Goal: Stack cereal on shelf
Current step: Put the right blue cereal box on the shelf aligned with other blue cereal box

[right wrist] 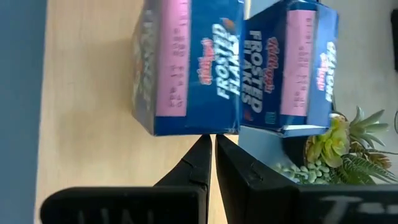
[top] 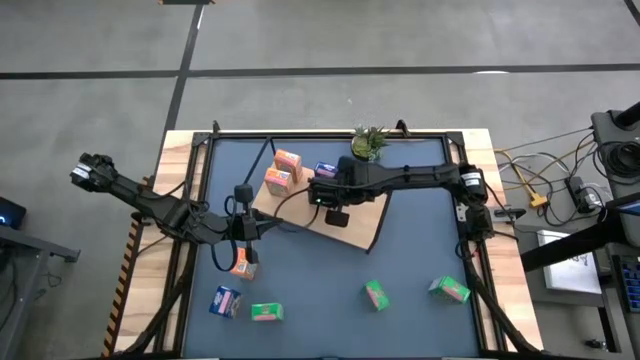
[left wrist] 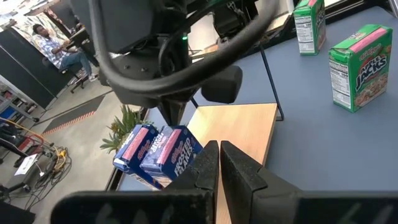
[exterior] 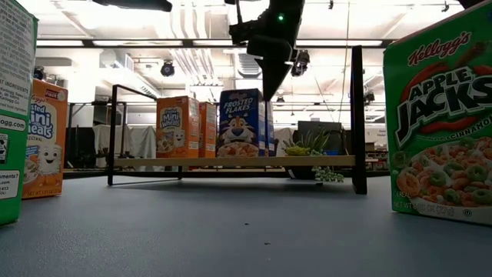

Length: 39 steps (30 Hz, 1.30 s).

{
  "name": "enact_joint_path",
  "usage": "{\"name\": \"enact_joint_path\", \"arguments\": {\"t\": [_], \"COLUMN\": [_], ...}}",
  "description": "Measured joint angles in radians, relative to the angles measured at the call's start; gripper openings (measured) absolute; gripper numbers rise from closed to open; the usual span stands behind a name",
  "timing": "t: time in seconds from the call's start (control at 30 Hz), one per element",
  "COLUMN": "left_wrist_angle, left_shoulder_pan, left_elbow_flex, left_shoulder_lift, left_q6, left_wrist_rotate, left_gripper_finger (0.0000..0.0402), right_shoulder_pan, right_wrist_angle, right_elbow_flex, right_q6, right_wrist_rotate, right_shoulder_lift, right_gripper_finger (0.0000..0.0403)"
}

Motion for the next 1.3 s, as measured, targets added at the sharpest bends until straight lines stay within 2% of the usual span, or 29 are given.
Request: {"name": "enact_joint_path", "arguments": {"t": [0.3, 0.47, 1.3], "left_wrist_angle": [-0.002, -0.003, -0.003], "left_shoulder_pan": [0.0, 0.0, 0.0], "left_elbow_flex": [0.0, 0.0, 0.0], "left_shoulder_lift": [0.0, 0.0, 0.0], "left_q6": [0.0, 0.0, 0.0], "left_wrist_rotate": [0.0, 0.0, 0.0], "left_gripper_finger": [0.0, 0.0, 0.0], "right_shoulder_pan": [-0.003, -0.002, 0.018], "right_wrist_angle": [0.0, 0.008, 0.025], "right_elbow_flex": [0.0, 0.0, 0.003], "right_q6": [0.01, 0.027, 0.026], "right_wrist_rotate": [-0.007, -0.084, -0.089], "right_shoulder_lift": [0.0, 0.0, 0.0], "right_gripper_finger": [0.0013, 0.0013, 0.0013]}}
